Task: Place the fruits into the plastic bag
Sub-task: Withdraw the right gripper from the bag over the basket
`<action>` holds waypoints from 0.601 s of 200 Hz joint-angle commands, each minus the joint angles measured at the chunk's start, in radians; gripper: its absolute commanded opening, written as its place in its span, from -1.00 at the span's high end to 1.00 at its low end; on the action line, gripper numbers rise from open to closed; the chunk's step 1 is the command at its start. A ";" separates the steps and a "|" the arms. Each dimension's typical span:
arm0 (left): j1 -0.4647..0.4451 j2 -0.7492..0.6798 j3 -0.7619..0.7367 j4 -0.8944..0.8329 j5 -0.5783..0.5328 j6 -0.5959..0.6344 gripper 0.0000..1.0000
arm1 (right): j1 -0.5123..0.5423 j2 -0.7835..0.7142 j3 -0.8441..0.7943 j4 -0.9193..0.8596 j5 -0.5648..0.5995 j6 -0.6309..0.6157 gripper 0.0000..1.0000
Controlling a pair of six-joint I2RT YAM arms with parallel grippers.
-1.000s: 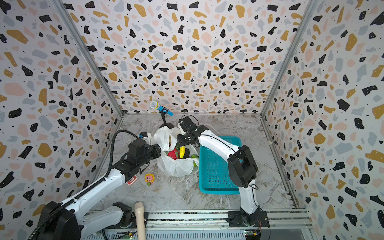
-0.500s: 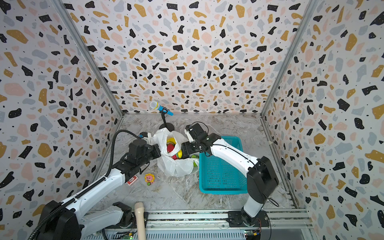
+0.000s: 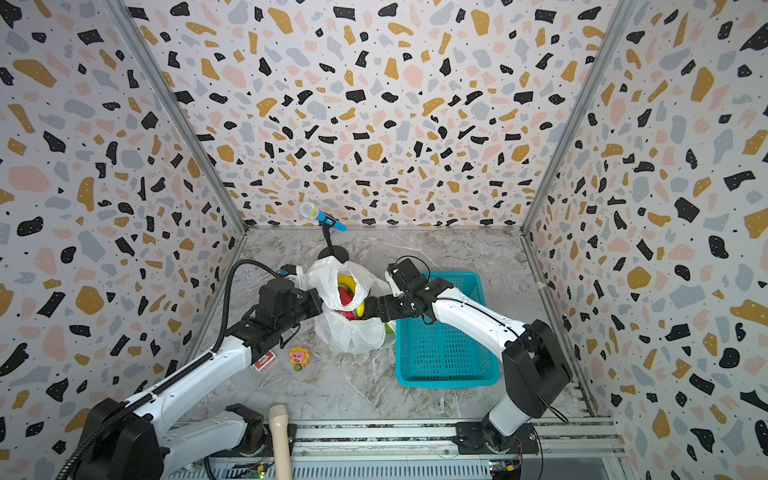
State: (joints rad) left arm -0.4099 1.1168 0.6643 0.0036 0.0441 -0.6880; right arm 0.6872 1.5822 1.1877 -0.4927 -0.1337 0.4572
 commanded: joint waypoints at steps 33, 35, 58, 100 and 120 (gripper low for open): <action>-0.005 -0.001 0.001 0.032 0.002 0.011 1.00 | -0.120 -0.052 -0.061 -0.131 0.092 0.014 -0.56; -0.004 0.000 0.001 0.032 0.002 0.011 1.00 | -0.121 -0.055 -0.061 -0.133 0.095 0.011 -0.56; -0.004 0.005 0.004 0.032 0.003 0.011 1.00 | -0.121 -0.096 -0.045 -0.145 0.143 -0.021 -0.57; -0.004 0.010 0.006 0.032 0.007 0.013 1.00 | -0.119 -0.105 -0.017 -0.187 0.169 -0.048 -0.57; -0.005 0.011 0.008 0.032 0.007 0.015 1.00 | -0.071 -0.116 -0.019 -0.181 0.159 -0.072 -0.57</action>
State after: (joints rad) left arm -0.4099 1.1191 0.6643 0.0036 0.0444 -0.6880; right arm 0.5720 1.4910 1.1427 -0.6292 0.0101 0.4244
